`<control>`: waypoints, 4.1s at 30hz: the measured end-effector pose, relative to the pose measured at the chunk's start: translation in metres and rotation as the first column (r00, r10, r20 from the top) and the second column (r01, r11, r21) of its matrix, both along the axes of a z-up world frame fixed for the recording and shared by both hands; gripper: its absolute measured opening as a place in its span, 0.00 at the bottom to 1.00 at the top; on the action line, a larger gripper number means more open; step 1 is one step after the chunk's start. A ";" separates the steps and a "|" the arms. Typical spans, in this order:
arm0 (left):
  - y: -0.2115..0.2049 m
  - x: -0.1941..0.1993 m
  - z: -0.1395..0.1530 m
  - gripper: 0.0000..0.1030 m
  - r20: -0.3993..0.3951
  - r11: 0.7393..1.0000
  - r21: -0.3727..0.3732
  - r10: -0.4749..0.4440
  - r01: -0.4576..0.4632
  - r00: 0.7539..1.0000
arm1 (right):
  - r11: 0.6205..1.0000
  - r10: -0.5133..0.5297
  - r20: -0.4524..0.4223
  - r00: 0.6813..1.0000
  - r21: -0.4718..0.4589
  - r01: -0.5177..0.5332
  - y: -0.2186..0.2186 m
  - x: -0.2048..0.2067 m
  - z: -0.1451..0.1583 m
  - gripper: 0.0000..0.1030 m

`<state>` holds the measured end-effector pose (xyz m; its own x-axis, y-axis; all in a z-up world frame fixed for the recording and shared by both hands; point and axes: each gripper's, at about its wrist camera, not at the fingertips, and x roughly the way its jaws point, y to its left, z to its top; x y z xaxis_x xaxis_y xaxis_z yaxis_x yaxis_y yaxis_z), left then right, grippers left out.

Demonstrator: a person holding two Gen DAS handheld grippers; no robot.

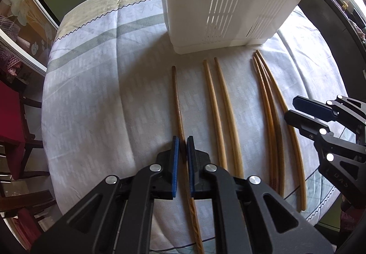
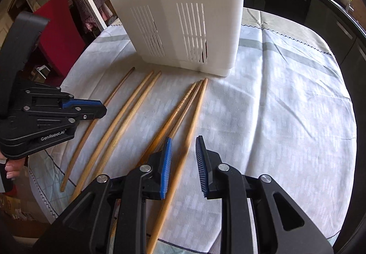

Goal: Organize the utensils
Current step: 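Grasp another chopstick with the left gripper while the right gripper grasps one and lifts, then carry both upright chopsticks up over the white holder with both grippers, then lower both chopsticks into the white holder and open both grippers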

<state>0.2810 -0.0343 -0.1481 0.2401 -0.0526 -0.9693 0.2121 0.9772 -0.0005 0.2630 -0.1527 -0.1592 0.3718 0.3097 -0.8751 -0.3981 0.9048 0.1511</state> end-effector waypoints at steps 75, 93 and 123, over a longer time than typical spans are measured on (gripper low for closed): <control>0.017 -0.108 0.152 0.05 0.416 0.993 -0.106 -0.004 0.053 0.909 | 0.978 -0.083 0.305 0.949 0.209 0.018 -0.061 -0.092 0.139 0.07; 0.011 -0.109 0.171 0.06 0.453 0.989 -0.125 -0.010 0.075 0.891 | 0.977 -0.064 0.330 0.942 0.214 -0.008 -0.057 -0.091 0.151 0.07; -0.033 -0.007 0.301 0.05 0.684 0.983 -0.163 0.048 0.089 0.728 | 0.938 -0.240 0.531 0.813 0.343 0.053 -0.059 0.039 0.311 0.07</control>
<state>0.2740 -0.0676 0.1530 0.8289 -0.2144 -0.5167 0.2418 0.9702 -0.0147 0.3024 -0.2115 0.1517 0.8263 0.4207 -0.3746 -0.3632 0.9062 0.2166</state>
